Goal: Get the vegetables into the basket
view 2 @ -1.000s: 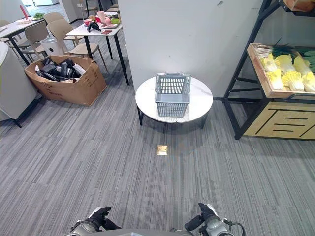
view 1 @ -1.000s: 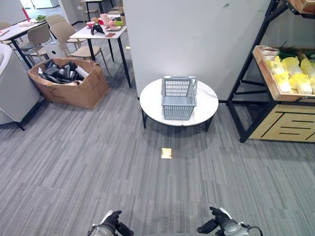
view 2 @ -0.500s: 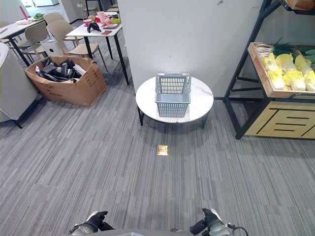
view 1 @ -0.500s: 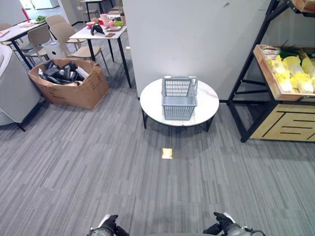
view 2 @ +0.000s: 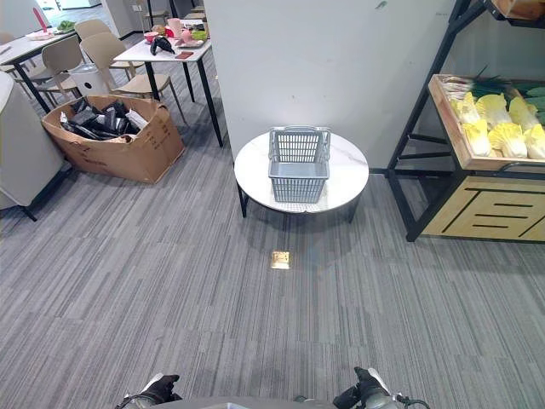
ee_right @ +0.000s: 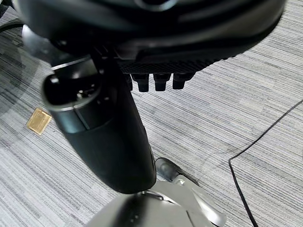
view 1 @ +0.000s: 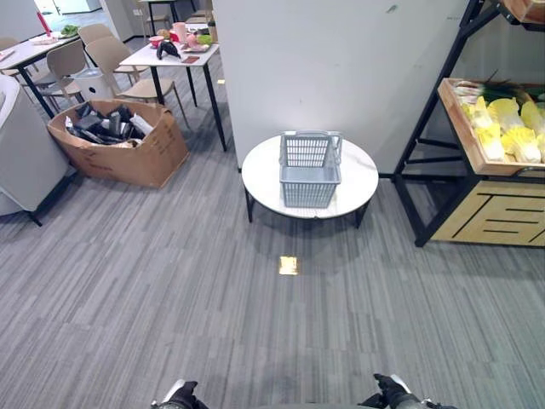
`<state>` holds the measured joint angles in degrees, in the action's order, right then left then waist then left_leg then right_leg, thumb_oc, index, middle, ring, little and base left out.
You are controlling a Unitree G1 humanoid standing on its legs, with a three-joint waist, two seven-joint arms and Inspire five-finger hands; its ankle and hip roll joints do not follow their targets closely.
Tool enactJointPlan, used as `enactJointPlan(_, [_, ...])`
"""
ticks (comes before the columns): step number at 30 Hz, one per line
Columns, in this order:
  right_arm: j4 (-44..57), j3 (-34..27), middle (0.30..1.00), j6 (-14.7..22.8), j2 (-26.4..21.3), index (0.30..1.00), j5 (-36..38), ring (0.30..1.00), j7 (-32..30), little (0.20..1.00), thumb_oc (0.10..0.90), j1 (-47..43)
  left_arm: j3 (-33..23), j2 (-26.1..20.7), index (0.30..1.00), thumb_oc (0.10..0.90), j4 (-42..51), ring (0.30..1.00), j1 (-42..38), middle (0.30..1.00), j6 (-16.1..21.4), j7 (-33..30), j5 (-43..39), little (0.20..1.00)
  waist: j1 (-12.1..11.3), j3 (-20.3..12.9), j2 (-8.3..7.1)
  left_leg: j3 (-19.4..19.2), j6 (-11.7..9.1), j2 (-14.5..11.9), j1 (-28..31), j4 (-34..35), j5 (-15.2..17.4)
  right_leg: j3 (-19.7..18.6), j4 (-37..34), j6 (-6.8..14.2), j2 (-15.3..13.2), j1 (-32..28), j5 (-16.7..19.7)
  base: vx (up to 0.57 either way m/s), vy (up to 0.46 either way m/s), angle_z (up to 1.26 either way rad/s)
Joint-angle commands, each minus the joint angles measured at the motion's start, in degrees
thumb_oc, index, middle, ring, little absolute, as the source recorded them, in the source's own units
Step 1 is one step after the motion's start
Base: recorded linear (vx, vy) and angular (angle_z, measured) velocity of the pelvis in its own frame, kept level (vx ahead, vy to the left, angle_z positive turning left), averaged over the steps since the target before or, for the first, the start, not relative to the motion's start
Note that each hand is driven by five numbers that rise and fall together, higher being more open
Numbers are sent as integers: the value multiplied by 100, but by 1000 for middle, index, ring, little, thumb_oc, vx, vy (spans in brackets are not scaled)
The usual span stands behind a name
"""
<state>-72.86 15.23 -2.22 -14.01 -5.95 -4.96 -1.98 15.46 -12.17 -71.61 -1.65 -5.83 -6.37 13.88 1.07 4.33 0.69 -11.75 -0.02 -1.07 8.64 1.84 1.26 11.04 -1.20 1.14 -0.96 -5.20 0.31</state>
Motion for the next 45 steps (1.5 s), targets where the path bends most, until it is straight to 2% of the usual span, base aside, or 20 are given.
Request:
enactJointPlan(1, [-363, 249, 1000, -38, -19, 1000, -170, 1000, -21, 1000, 900, -230, 130, -33, 876, 812, -334, 876, -189, 876, -33, -78, 252, 876, 34, -8, -243, -91, -428, -106, -18, 316, -236, 117, -380, 742, -492, -111, 493, 0, 0, 0])
enactJointPlan(2, [-362, 249, 1000, -39, -19, 1000, -170, 1000, -21, 1000, 900, -230, 130, -33, 882, 816, -334, 882, -189, 882, -33, -77, 251, 882, 34, -8, -243, -90, -428, -106, -18, 316, -236, 117, -380, 742, -492, -111, 493, 0, 0, 0])
enactJointPlan(3, [-350, 247, 1000, -47, -43, 1000, -168, 1000, -3, 1000, 900, -233, 94, -44, 964, 875, -314, 964, -181, 964, -13, -29, 187, 964, 34, -5, -235, -88, -428, -100, -18, 316, -234, 114, -380, 741, -496, -114, 490, 0, 0, 0])
enactJointPlan(4, [-341, 256, 1000, -53, -57, 1000, -181, 1000, 27, 1000, 900, -240, 87, -50, 1000, 900, -318, 1000, -183, 1000, -22, 8, 209, 1000, 38, 0, -222, -90, -426, -99, -16, 316, -233, 106, -380, 740, -496, -112, 493, 0, 0, 0])
enactJointPlan(5, [-341, 258, 1000, -58, -63, 1000, -186, 1000, 31, 1000, 900, -255, 104, -55, 964, 875, -320, 964, -195, 964, -24, 16, 255, 964, 44, 4, -213, -90, -425, -97, -18, 316, -233, 107, -380, 740, -498, -109, 496, 0, 0, 0])
enactJointPlan(6, [-346, 258, 1000, -65, -77, 1000, -189, 1000, 56, 1000, 900, -266, 84, -59, 769, 735, -334, 769, -195, 769, -20, 50, 218, 769, 48, 8, -205, -95, -424, -94, -19, 316, -232, 105, -380, 741, -502, -104, 501, 0, 0, 0])
enactJointPlan(7, [-347, 260, 1000, -68, -87, 1000, -200, 1000, 62, 1000, 900, -277, 61, -62, 747, 720, -320, 747, -200, 747, -7, 64, 157, 747, 50, 12, -201, -97, -424, -93, -19, 316, -229, 100, -380, 741, -505, -99, 503, 0, 0, 0])
enactJointPlan(8, [-343, 264, 1000, -72, -96, 1000, -205, 1000, 65, 1000, 900, -284, 61, -65, 1000, 900, -307, 1000, -208, 1000, -2, 72, 150, 1000, 51, 19, -196, -97, -424, -93, -20, 316, -231, 97, -380, 742, -508, -95, 505, 0, 0, 0])
enactJointPlan(10, [-348, 270, 1000, -93, -134, 1000, -228, 1000, 148, 1000, 900, -307, 44, -52, 1000, 900, -290, 1000, -213, 1000, 29, 243, 30, 1000, 56, 17, -190, -109, -423, -90, -34, 316, -240, 88, -380, 740, -504, -83, 518, 0, 0, 0])
enactJointPlan(28, [-360, 291, 1000, -134, -208, 1000, -290, 1000, 237, 1000, 900, -365, 93, -85, 1000, 900, -222, 1000, -255, 1000, 2, 351, 32, 1000, 66, 81, -151, -108, -414, -78, -50, 316, -246, 80, -380, 751, -525, -60, 554, 0, 0, 0])
enactJointPlan(35, [-374, 272, 1000, -150, -206, 1000, -279, 1000, 191, 1000, 900, -391, 78, -13, 1000, 900, -193, 1000, -268, 1000, -47, 221, 5, 1000, 52, 122, -148, -100, -398, -53, -74, 316, -248, 106, -380, 764, -545, -54, 566, 0, 5, 0])
enactJointPlan(45, [-347, 208, 1000, -178, -217, 1000, -214, 1000, 136, 1000, 900, -438, 166, 15, 1000, 900, 7, 1000, -348, 1000, -48, 139, -96, 1000, -8, 174, -188, -16, -257, 113, -98, 316, -152, 123, -315, 825, -731, -57, 590, 25, 74, 3])
